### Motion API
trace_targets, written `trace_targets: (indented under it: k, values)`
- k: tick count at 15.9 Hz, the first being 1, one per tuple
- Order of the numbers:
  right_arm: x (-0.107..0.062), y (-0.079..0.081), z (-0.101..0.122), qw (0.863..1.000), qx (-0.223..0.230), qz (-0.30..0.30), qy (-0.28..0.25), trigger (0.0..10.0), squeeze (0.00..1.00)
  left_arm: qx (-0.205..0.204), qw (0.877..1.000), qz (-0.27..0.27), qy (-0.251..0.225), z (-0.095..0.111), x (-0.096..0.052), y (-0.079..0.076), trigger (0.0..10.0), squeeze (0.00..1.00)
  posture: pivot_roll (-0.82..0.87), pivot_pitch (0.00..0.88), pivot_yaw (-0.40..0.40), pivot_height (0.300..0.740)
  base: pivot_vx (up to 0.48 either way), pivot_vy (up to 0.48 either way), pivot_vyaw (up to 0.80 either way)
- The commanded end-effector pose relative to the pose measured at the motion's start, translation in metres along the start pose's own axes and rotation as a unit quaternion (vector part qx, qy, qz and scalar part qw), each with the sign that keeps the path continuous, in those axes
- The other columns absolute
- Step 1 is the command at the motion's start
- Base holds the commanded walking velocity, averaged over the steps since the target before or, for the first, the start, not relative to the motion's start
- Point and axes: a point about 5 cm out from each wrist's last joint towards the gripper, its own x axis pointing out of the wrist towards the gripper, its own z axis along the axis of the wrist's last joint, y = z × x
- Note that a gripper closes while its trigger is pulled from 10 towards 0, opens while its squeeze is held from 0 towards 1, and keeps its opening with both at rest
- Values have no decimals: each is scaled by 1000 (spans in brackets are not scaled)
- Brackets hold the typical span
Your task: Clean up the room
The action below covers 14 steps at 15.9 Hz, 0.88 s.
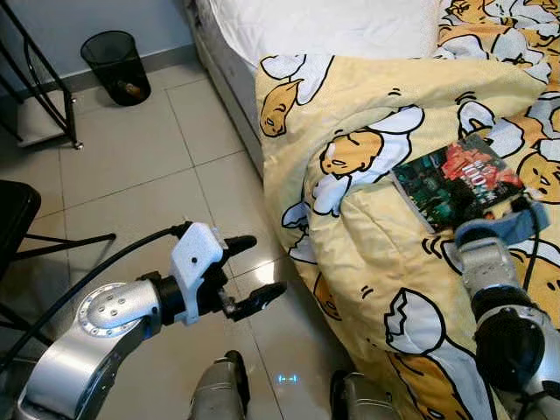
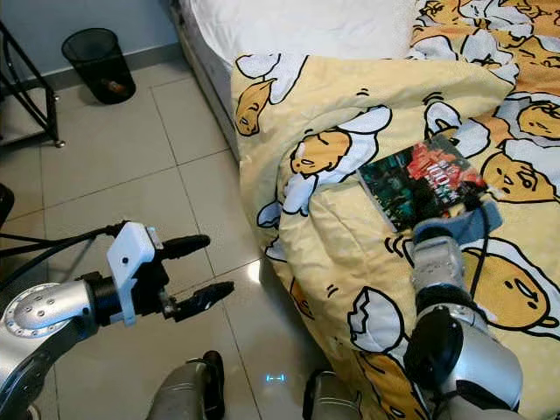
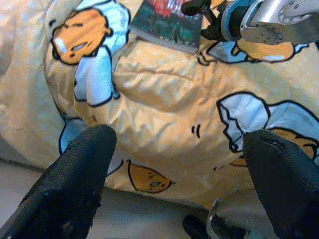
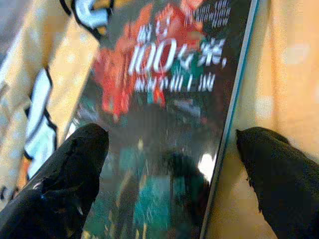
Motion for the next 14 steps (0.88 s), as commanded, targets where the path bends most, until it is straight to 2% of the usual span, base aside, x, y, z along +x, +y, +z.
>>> trace_targets:
  k: [1,2,5,8,10,11,13,14]
  values:
    - [-6,-15,-15,999,-9,-33,30,10000,0,-5,1000,-4,9,-3,-4,-2,10000,608,69,249,60,740,0,0,0]
    - [-7,-17,-18,998,-21,-42,36,10000,0,-5,1000,-3,12,-4,-6,-3,10000,608,75,248,58,740,0,0,0]
    - [-8,-26,-11,997,7,-75,15,10000,0,-5,1000,3,13,-3,-8,-4,10000,608,82,249,51,740,0,0,0]
    - [-10,-21,-30,995,10,-49,84,10000,0,-5,1000,2,16,-5,-8,-3,10000,608,82,251,56,740,0,0,0]
    - [-13,-8,-50,989,78,-9,126,10000,0,-2,1000,-2,15,-1,-8,-4,10000,604,100,250,60,740,0,0,0]
    - [-13,-8,-50,989,78,-9,126,10000,0,-2,1000,-2,15,-1,-8,-4,10000,604,100,250,60,740,0,0,0]
    - [-18,1,-72,978,129,6,164,10000,0,-2,1000,-4,22,-1,-14,-4,10000,608,120,260,68,740,0,0,0]
    - [-20,3,-76,974,151,8,166,10000,0,-2,1000,-4,24,-1,-16,-4,10000,608,127,261,69,740,0,0,0]
